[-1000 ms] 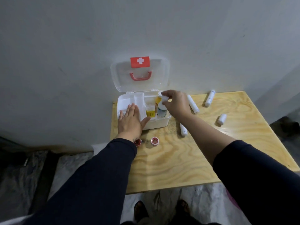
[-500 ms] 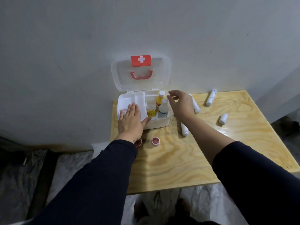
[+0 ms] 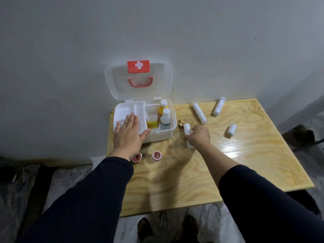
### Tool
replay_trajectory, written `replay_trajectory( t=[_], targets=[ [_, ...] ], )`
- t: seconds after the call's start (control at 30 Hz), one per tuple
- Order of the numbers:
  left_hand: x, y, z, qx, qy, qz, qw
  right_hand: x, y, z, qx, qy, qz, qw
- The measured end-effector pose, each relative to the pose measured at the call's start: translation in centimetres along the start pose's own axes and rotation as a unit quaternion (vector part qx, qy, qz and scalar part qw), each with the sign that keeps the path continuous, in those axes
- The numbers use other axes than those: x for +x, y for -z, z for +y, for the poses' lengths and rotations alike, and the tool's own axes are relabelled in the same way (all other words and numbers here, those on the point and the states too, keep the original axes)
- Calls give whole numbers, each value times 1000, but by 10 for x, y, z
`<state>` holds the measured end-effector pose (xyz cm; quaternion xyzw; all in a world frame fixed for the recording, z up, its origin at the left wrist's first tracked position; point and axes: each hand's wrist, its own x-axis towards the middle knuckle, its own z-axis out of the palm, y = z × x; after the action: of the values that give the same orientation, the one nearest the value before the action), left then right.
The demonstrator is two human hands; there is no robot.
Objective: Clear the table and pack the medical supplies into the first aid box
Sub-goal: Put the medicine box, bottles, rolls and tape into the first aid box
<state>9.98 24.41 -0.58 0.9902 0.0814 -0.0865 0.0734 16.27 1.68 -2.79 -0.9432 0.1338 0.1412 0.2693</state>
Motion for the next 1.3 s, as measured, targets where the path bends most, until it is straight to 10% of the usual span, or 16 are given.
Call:
replay_trajectory(
  t=[0.67,1.3],
  targets=[
    [5,-5,-1,3,9,17,1000,81,26,-12,-59,-31,94,993],
    [1,9,3,4,6,-29,1000,-39,50,-101,257,170,22,951]
  ],
)
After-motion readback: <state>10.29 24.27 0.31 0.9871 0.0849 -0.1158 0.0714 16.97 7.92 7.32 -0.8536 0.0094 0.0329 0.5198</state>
